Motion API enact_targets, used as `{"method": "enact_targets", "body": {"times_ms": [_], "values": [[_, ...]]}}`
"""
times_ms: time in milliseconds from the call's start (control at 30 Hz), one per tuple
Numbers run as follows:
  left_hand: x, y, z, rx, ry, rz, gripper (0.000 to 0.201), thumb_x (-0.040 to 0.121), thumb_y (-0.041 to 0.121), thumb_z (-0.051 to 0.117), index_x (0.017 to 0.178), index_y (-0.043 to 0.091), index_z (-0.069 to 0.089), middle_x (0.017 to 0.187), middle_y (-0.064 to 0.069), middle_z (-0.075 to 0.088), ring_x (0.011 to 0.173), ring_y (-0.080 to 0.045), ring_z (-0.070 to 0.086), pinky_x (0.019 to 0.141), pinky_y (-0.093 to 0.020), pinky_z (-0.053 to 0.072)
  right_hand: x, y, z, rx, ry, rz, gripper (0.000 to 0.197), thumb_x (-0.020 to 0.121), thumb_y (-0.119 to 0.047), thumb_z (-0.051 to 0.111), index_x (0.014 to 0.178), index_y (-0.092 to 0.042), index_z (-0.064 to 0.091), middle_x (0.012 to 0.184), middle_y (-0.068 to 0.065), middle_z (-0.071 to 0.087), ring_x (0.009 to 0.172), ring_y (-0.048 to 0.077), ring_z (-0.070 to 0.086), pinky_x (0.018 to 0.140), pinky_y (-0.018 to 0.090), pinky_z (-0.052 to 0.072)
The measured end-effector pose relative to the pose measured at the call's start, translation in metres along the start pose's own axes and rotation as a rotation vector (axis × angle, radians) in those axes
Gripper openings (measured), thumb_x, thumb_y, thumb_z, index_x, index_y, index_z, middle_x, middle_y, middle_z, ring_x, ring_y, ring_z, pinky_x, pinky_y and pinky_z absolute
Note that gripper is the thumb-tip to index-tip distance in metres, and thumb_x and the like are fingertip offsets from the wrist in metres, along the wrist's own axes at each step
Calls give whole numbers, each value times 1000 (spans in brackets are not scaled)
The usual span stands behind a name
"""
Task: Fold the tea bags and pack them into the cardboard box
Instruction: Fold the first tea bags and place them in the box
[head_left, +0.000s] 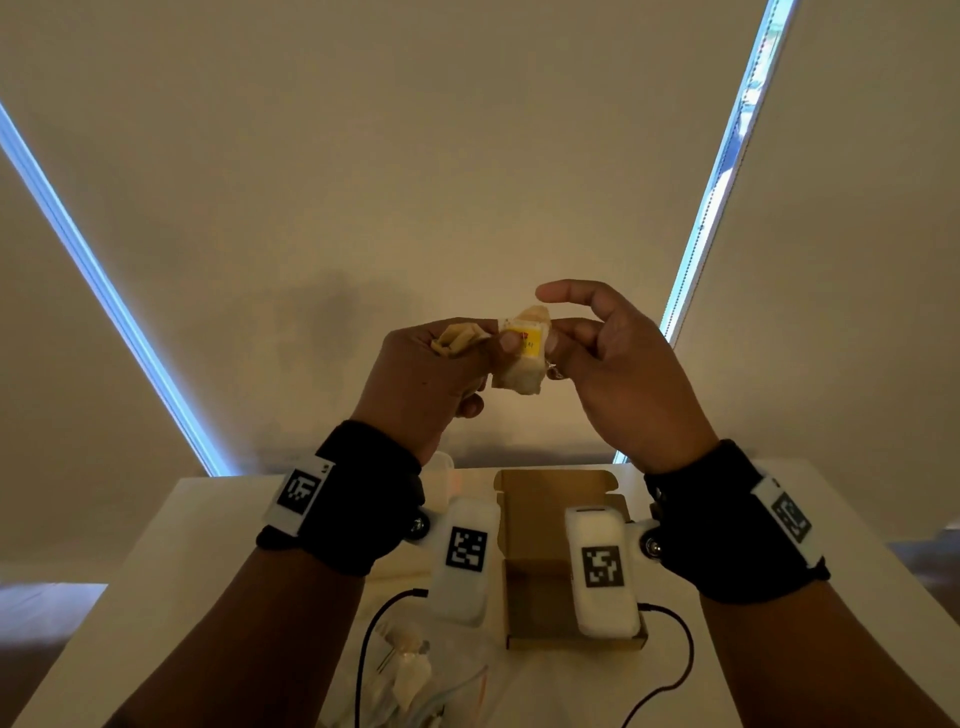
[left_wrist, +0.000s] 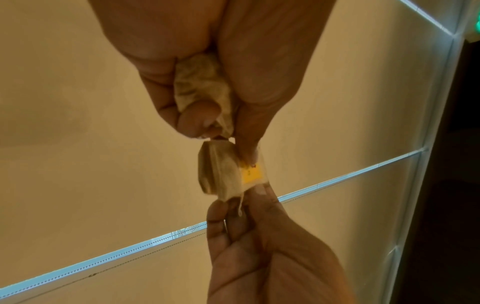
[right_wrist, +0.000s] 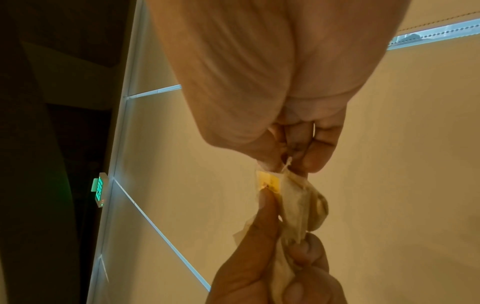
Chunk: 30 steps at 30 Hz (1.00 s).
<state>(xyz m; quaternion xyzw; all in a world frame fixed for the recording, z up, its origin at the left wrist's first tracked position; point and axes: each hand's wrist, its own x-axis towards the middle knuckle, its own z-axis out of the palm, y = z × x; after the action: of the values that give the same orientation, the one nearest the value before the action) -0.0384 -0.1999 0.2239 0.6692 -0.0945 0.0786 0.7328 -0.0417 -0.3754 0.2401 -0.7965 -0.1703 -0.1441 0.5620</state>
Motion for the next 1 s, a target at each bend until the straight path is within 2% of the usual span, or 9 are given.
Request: {"method": "enact_targets", "body": {"times_ms": [100, 167, 233, 333, 467, 567, 667, 800, 1000], "values": [[3, -4, 4, 3, 51, 27, 8, 92, 15, 74, 97, 16, 80, 88, -31, 66, 73, -29, 54, 51, -26, 43, -1, 3, 3, 67, 46, 26, 31, 98, -19, 63, 127, -25, 54, 113, -4, 71, 103, 16, 69, 82, 32, 61], [5, -8, 6, 20, 77, 41, 11, 93, 13, 72, 101, 13, 79, 90, -32, 67, 73, -31, 56, 50, -27, 43, -1, 4, 4, 55, 64, 17, 34, 95, -22, 68, 126, -27, 53, 112, -9, 69, 99, 9, 69, 79, 25, 60], [8, -12, 7, 42, 84, 53, 13, 93, 11, 71, 103, 13, 79, 86, -26, 71, 71, -31, 57, 49, -28, 42, -1, 4, 4, 22, 70, 6, 38, 92, -23, 72, 123, -30, 52, 106, -16, 68, 91, 0, 69, 77, 18, 58], [10, -15, 11, 32, 125, 57, 19, 89, 12, 77, 108, 17, 78, 81, -12, 73, 64, -18, 56, 49, -27, 42, 2, 7, 4, -27, 122, -17, 33, 89, -18, 76, 112, -32, 56, 98, -19, 69, 88, -5, 68, 73, 13, 55], [10, -21, 13, -36, 159, 29, 47, 84, 14, 83, 127, 22, 69, 72, -2, 64, 59, -16, 47, 49, -25, 42, 4, 13, 6, -121, 161, -81, 25, 88, -8, 73, 86, -32, 67, 92, -19, 72, 89, -2, 68, 79, 18, 56], [12, -29, 15, -39, 157, -7, 33, 86, 11, 80, 118, 18, 75, 71, -2, 66, 57, -14, 46, 49, -25, 41, 6, 20, 8, -157, 121, -76, 33, 88, -2, 69, 76, -33, 72, 85, -22, 73, 90, 1, 68, 83, 20, 55], [9, -38, 17, -41, 122, -60, 18, 87, 9, 77, 105, 12, 79, 74, -7, 69, 58, -14, 47, 48, -26, 39, 8, 32, 8, -177, 96, -36, 28, 87, -6, 73, 78, -32, 74, 83, -24, 72, 88, 1, 67, 79, 20, 52], [4, -57, 13, -52, 117, -161, 14, 88, 17, 78, 102, 15, 80, 75, -5, 67, 60, -14, 47, 49, -26, 40, 3, 63, 8, -162, 54, 59, 21, 86, -9, 75, 84, -30, 73, 90, -19, 73, 90, 5, 67, 80, 27, 56], [0, -76, -7, -211, 183, -283, 15, 92, 28, 71, 98, 15, 76, 96, -3, 74, 65, -15, 46, 47, -21, 37, -37, 145, 23, -144, -55, 254, 11, 87, -14, 73, 88, -25, 72, 93, -11, 73, 86, 2, 67, 73, 17, 54]]}}
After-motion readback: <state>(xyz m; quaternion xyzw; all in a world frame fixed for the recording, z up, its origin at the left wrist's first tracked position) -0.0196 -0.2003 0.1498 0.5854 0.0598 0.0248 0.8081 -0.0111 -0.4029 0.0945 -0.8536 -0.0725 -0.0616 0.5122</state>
